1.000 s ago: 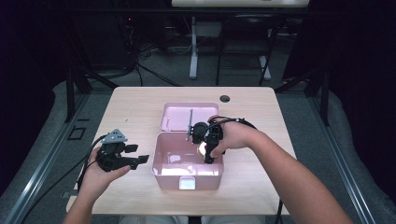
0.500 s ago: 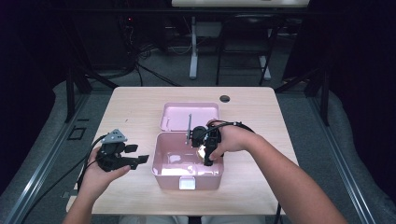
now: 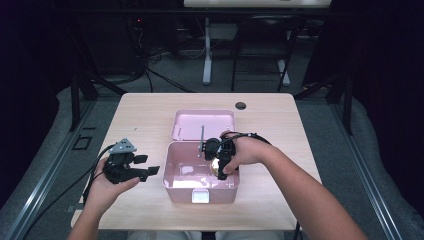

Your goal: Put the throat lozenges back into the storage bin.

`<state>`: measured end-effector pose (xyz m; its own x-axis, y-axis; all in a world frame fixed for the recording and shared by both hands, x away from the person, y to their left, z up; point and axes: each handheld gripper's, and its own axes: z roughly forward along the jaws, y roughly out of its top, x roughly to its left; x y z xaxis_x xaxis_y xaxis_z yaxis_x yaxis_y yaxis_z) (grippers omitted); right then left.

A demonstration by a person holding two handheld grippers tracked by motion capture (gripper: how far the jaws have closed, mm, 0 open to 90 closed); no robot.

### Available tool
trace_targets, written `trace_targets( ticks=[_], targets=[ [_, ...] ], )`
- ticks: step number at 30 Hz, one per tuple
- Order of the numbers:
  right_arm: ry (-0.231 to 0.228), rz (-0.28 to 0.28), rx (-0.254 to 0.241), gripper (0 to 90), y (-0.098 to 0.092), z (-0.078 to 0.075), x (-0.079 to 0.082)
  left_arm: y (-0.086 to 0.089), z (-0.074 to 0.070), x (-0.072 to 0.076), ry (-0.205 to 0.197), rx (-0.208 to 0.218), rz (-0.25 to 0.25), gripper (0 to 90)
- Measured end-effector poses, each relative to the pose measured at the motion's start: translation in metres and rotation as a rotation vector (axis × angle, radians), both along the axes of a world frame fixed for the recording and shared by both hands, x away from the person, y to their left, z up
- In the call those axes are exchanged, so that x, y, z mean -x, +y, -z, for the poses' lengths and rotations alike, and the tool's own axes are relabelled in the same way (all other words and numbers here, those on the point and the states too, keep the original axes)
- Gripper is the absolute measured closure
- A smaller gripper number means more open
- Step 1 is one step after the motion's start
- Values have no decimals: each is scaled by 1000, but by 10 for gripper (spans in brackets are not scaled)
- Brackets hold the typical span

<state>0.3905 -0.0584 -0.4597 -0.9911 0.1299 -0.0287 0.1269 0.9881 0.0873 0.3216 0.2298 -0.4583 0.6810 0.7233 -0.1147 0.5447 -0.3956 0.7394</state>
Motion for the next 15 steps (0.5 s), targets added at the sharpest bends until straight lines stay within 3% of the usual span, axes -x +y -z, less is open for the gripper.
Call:
trace_targets(
  ticks=[15],
  targets=[
    [4,-4,13,199,0,13,-1,-1,2,-1,4,-7,3,358]
  ],
)
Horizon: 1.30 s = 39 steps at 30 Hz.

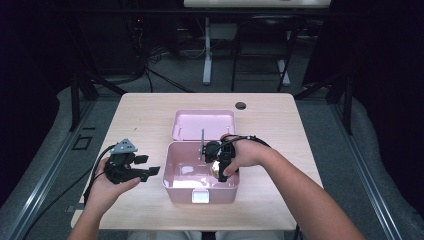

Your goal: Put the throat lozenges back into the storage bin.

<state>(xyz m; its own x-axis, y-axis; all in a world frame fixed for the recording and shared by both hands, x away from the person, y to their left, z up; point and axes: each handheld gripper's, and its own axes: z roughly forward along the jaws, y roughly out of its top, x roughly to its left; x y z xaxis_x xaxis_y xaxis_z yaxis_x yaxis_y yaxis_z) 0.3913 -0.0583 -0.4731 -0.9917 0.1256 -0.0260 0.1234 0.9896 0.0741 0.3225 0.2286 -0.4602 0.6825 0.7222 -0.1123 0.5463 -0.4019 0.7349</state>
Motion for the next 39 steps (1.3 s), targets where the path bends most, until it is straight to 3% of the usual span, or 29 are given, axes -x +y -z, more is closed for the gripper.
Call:
trace_targets(
  ticks=[29,39],
  targets=[
    [3,-37,39,199,4,21,1,-2,3,-1,10,-3,6,358],
    [13,-33,21,199,3,26,1,-2,3,-1,8,0,4,358]
  ],
)
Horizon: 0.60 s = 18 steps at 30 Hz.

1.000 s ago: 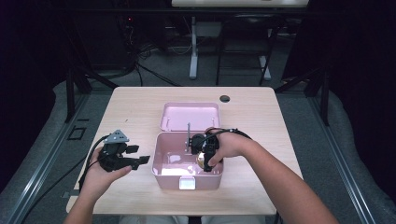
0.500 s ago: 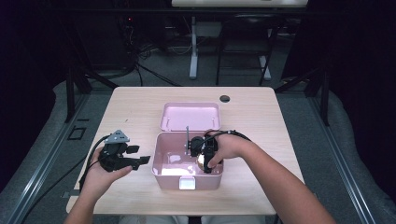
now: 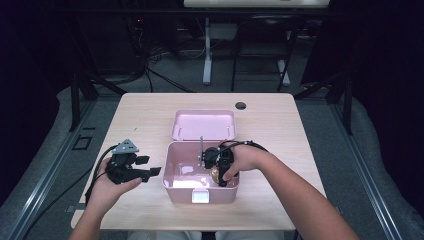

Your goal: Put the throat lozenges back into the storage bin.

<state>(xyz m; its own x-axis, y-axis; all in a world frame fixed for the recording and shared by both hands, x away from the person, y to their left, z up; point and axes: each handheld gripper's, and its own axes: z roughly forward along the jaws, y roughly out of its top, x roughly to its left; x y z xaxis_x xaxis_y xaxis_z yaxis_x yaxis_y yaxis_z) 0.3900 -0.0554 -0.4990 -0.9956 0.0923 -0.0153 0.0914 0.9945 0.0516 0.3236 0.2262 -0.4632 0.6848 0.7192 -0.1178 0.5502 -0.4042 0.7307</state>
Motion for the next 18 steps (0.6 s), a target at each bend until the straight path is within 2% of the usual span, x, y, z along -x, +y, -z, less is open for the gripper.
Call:
trace_targets(
  ticks=[5,11,18],
  targets=[
    [5,-7,8,199,1,3,1,0,0,0,3,-5,4,358],
    [5,-8,-6,199,0,6,0,0,1,0,3,-6,3,358],
    [1,-15,10,199,1,9,-1,0,1,0,2,-6,2,358]
  ],
)
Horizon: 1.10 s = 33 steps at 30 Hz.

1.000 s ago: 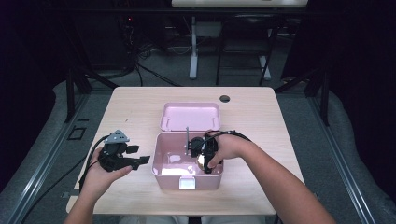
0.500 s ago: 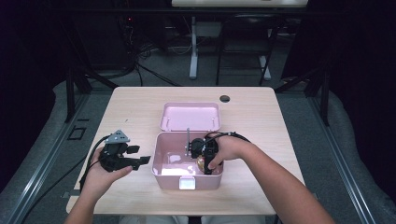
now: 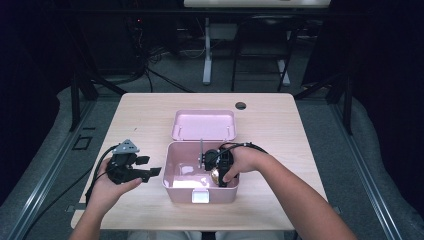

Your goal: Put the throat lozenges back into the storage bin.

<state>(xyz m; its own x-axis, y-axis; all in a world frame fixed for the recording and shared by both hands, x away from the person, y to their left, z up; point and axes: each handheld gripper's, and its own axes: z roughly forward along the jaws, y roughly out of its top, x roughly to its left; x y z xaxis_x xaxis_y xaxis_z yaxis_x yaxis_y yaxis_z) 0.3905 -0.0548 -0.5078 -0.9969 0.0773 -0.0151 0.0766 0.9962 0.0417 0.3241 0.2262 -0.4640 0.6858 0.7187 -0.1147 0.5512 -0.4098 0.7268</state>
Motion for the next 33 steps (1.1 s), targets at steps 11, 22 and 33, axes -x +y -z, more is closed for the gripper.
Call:
trace_targets(
  ticks=[11,22,33],
  targets=[
    [-1,-11,6,199,0,5,0,-1,1,0,3,2,-3,358],
    [4,1,6,198,0,6,-1,0,1,0,1,2,-4,358],
    [7,6,-13,146,0,2,-2,0,0,0,3,-1,0,358]
  ],
)
